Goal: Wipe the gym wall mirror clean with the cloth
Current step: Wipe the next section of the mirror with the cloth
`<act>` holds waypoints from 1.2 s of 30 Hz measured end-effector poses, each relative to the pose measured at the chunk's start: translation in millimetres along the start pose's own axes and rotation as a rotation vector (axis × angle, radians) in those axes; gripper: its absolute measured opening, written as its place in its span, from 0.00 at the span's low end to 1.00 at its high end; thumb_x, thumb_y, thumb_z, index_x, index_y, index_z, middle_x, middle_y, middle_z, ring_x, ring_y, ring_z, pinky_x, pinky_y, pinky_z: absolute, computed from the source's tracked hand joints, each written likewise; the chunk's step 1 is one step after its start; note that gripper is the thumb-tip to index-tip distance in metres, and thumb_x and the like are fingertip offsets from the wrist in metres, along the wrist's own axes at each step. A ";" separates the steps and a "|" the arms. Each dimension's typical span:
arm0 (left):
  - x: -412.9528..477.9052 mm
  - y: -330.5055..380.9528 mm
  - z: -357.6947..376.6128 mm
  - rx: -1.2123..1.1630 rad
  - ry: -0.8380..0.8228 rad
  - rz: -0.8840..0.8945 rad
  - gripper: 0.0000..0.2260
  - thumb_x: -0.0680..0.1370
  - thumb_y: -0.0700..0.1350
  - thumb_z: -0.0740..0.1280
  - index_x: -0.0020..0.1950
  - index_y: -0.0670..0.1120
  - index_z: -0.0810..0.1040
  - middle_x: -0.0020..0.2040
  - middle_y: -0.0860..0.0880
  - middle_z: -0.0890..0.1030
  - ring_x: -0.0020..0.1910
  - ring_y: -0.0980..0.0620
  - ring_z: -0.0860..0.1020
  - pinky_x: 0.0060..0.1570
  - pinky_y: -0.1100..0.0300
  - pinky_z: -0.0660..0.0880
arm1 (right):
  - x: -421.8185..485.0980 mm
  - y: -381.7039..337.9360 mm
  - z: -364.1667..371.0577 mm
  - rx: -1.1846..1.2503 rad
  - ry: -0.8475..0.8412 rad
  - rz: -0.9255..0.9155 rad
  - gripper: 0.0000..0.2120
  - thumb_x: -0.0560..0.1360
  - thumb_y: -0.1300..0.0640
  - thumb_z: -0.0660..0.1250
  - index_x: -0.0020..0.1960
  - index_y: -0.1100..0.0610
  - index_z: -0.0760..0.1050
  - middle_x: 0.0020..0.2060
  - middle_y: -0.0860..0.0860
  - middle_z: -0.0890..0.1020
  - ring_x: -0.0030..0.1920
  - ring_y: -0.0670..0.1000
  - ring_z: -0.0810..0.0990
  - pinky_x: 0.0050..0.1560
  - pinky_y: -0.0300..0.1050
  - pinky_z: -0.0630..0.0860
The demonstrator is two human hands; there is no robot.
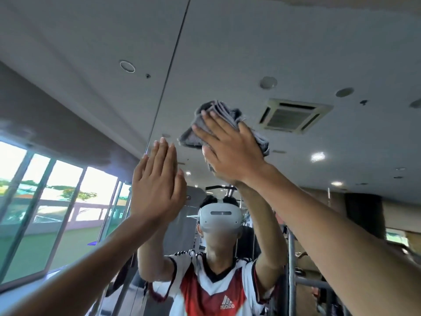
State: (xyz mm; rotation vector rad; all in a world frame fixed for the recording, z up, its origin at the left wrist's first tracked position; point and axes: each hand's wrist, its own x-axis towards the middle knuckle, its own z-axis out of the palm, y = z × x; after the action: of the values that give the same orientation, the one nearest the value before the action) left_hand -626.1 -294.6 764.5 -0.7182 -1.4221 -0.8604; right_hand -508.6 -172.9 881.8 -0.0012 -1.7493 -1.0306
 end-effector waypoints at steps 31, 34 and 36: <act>-58.3 -37.3 -1.9 0.063 -0.058 0.235 0.28 0.84 0.50 0.47 0.80 0.36 0.56 0.80 0.36 0.55 0.81 0.41 0.52 0.78 0.43 0.51 | -54.5 19.6 -18.5 0.010 -0.208 0.232 0.29 0.80 0.38 0.36 0.80 0.44 0.43 0.81 0.49 0.43 0.80 0.49 0.43 0.73 0.62 0.55; -70.0 -40.9 -4.0 0.054 -0.064 0.260 0.28 0.84 0.51 0.47 0.80 0.36 0.55 0.80 0.35 0.54 0.81 0.40 0.52 0.78 0.43 0.51 | -57.6 -21.4 -10.1 0.012 -0.160 0.171 0.28 0.82 0.40 0.40 0.80 0.45 0.44 0.80 0.50 0.43 0.79 0.48 0.41 0.72 0.57 0.56; -81.4 -43.9 -6.6 0.041 -0.085 0.267 0.28 0.85 0.52 0.46 0.80 0.36 0.54 0.80 0.36 0.54 0.81 0.41 0.51 0.79 0.44 0.49 | -79.5 -42.6 -5.7 -0.020 -0.123 -0.011 0.27 0.83 0.42 0.45 0.80 0.46 0.45 0.80 0.52 0.47 0.78 0.46 0.41 0.65 0.52 0.60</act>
State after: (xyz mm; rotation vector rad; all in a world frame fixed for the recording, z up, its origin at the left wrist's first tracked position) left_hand -656.3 -317.0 679.8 -0.8987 -1.3770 -0.5978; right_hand -488.3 -167.1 793.9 -0.0689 -1.8512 -1.0756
